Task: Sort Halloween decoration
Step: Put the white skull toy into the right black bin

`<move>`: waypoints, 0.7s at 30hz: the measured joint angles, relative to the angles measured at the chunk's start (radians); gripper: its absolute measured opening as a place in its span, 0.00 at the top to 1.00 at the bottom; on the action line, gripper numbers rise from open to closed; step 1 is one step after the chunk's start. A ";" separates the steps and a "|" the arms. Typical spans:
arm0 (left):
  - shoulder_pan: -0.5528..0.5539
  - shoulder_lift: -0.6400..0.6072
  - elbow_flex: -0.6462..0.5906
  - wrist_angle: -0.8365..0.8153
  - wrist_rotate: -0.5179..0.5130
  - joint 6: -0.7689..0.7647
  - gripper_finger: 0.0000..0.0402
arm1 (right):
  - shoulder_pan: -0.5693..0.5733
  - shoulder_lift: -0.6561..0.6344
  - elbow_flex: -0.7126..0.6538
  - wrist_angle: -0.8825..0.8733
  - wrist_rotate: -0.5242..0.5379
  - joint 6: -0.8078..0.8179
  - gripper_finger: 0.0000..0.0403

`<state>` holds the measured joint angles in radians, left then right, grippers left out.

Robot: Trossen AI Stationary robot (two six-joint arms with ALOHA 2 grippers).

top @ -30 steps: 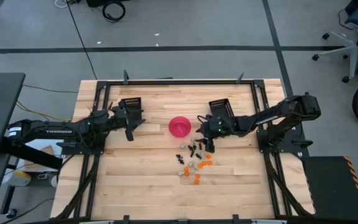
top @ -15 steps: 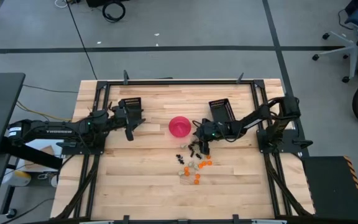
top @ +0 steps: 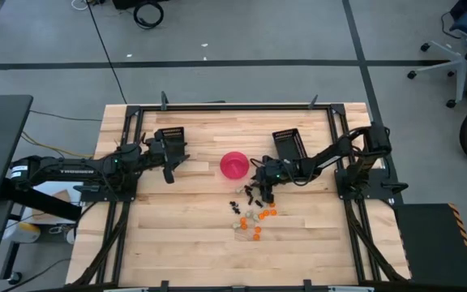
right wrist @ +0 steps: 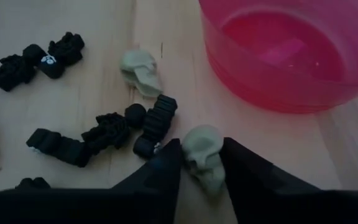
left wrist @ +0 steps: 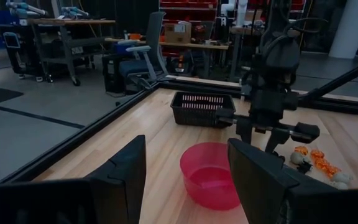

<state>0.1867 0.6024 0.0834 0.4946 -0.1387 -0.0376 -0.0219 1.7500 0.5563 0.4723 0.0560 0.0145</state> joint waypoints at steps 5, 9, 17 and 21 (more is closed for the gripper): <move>0.000 0.000 0.000 0.003 0.000 0.000 0.52 | -0.001 -0.054 -0.004 -0.058 0.028 -0.012 0.76; 0.000 0.000 0.000 0.003 0.000 0.000 0.52 | -0.001 -0.112 -0.003 -0.115 0.090 -0.012 0.76; 0.000 0.000 0.000 0.004 0.000 0.005 0.52 | -0.001 -0.260 -0.003 -0.242 0.375 -0.009 0.76; 0.000 0.000 0.000 0.003 0.000 0.005 0.52 | -0.002 -0.333 -0.003 -0.331 0.528 0.007 0.76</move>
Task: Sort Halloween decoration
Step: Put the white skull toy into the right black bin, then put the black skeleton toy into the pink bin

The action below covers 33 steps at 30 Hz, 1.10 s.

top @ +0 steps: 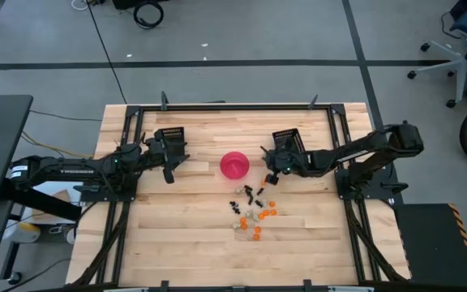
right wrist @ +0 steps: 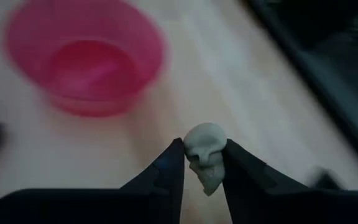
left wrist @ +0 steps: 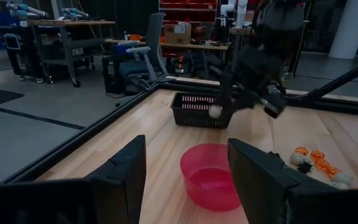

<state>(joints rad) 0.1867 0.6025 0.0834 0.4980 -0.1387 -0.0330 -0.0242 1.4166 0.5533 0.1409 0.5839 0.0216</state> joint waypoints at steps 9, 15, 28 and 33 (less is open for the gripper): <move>0.000 0.000 0.000 0.000 0.000 0.002 0.52 | -0.133 -0.154 0.000 -0.355 0.122 0.269 0.76; 0.000 0.000 0.000 0.000 0.000 0.002 0.52 | -0.268 -0.153 0.000 -0.483 -0.111 0.350 0.76; 0.000 0.000 0.000 -0.002 0.000 0.003 0.52 | -0.367 -0.110 0.001 -0.495 -0.427 0.317 0.70; 0.000 0.000 0.000 -0.004 0.000 0.003 0.52 | -0.367 -0.110 0.003 -0.496 -0.429 0.316 0.60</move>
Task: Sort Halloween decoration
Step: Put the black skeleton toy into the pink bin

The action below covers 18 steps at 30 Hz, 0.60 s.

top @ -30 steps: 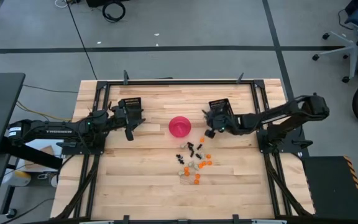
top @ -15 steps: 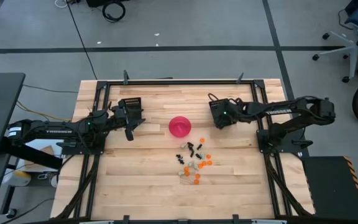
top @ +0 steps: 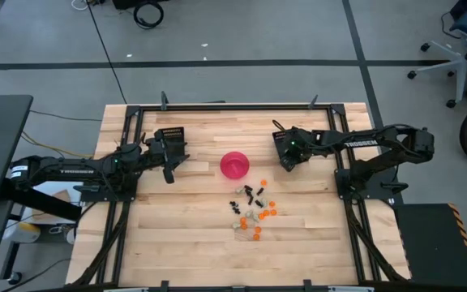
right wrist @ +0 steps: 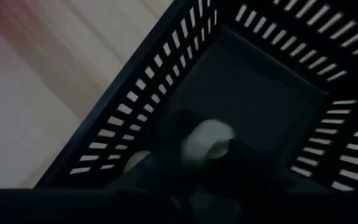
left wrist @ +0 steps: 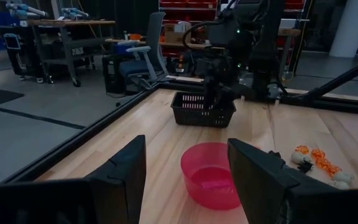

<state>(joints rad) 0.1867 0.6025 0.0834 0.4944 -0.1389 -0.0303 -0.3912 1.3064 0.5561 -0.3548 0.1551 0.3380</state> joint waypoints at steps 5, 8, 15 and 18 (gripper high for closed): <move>0.000 0.000 0.000 0.000 0.000 0.000 0.52 | 0.028 0.000 0.057 -0.016 0.010 -0.039 0.54; 0.000 0.000 0.000 0.002 0.000 0.000 0.52 | 0.089 0.000 0.097 -0.012 0.099 -0.090 0.54; 0.000 0.000 0.000 0.002 0.000 0.000 0.52 | 0.247 0.000 0.112 0.133 0.298 -0.254 0.54; 0.000 0.000 0.000 0.003 0.000 0.000 0.52 | 0.284 0.000 0.112 0.189 0.239 -0.310 0.54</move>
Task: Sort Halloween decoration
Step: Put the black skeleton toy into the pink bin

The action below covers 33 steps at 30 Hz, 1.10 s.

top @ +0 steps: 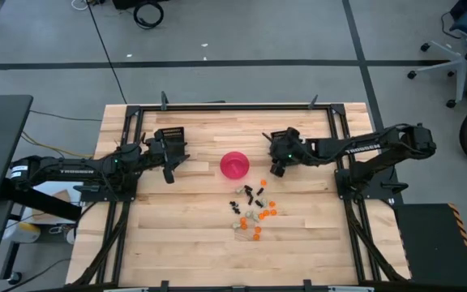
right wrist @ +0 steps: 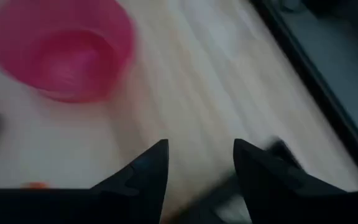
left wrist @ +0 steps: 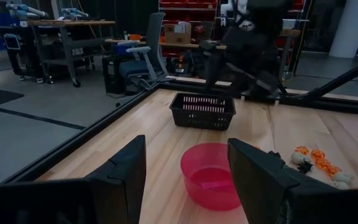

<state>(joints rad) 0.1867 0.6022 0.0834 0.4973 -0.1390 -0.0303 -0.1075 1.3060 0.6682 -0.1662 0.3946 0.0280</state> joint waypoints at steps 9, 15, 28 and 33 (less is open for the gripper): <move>0.000 0.000 0.000 0.008 0.000 0.000 0.52 | 0.048 0.053 0.000 0.043 -0.245 -0.013 0.54; 0.000 0.000 0.000 0.008 0.000 0.000 0.52 | 0.078 0.207 0.000 0.157 -0.373 -0.020 0.54; 0.000 0.000 0.000 0.008 0.000 0.000 0.52 | 0.191 0.322 0.000 0.201 -0.372 -0.081 0.50; 0.000 0.000 0.000 0.007 0.000 0.000 0.52 | 0.197 0.380 0.002 0.253 -0.351 -0.101 0.54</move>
<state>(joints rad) 0.1866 0.6022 0.0834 0.5047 -0.1387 -0.0305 0.0895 1.6863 0.6697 0.0863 0.0436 -0.0726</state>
